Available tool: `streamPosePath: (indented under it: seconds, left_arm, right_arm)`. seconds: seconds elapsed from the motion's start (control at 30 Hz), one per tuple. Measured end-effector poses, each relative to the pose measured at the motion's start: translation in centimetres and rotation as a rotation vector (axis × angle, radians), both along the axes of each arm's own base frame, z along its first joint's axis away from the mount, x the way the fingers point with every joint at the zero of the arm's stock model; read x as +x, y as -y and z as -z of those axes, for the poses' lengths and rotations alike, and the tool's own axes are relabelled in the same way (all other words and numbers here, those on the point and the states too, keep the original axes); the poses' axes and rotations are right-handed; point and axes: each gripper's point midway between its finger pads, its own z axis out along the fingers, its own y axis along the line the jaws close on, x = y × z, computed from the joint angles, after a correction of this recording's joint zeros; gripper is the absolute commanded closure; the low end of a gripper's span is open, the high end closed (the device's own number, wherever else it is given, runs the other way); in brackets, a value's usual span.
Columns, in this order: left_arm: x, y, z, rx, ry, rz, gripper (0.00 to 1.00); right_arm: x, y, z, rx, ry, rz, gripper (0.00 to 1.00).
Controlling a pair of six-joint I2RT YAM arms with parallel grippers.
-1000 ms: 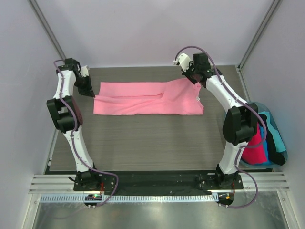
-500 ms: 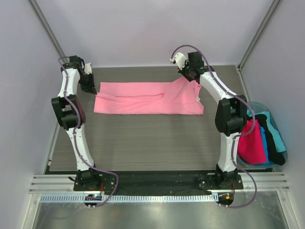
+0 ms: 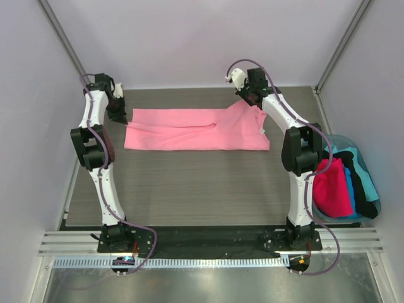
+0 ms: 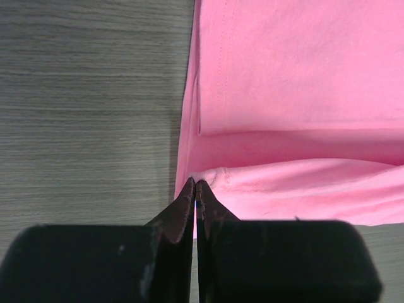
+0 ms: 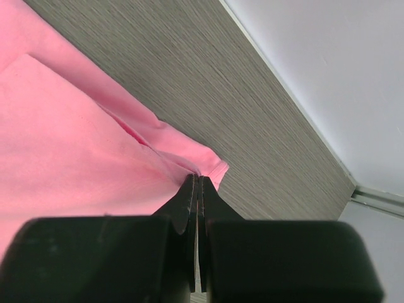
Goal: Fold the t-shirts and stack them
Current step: Fold the tshirt
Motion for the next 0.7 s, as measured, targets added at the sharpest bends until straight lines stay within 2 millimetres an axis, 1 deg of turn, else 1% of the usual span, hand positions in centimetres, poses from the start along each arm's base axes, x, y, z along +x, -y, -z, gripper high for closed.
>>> streamPosePath:
  seconds: [0.17,0.2,0.27,0.3,0.37,0.4,0.5,0.57,0.63,0.7]
  left_arm:
    - [0.7,-0.1,-0.3,0.015,0.019,-0.001,0.99]
    - [0.8,-0.1,-0.3,0.019,0.022,0.002,0.98]
    - [1.1,0.0,-0.2,0.029,0.027,0.003,0.91]
    - [1.2,0.0,-0.2,0.036,0.029,0.005,0.85]
    - [1.4,0.2,0.2,0.048,0.027,0.009,0.75]
    - [1.5,0.3,0.4,0.057,0.023,0.011,0.66]
    - [1.4,0.4,0.9,0.079,0.011,0.009,0.61]
    - [1.4,0.3,0.8,0.096,0.01,0.007,0.6]
    - [1.4,0.3,0.3,0.106,0.021,0.019,0.59]
    - [0.9,0.4,-0.4,0.116,0.043,0.051,0.56]
  right_arm:
    - [0.3,0.0,-0.4,0.0,0.013,0.005,0.99]
    - [0.3,0.1,-0.5,0.0,0.017,0.007,0.99]
    - [0.5,0.1,-0.8,-0.001,0.026,0.011,0.99]
    - [0.6,0.1,-0.8,-0.002,0.03,0.014,0.96]
    - [0.9,0.3,-0.9,-0.004,0.041,0.025,0.85]
    - [1.0,0.4,-0.9,-0.007,0.046,0.035,0.72]
    - [1.4,1.0,-0.7,-0.015,0.062,0.078,0.58]
    - [1.6,1.3,-0.9,-0.02,0.075,0.101,0.55]
    - [1.8,1.6,-1.4,-0.018,0.099,0.126,0.53]
    - [1.2,2.0,-1.6,-0.007,0.105,0.151,0.49]
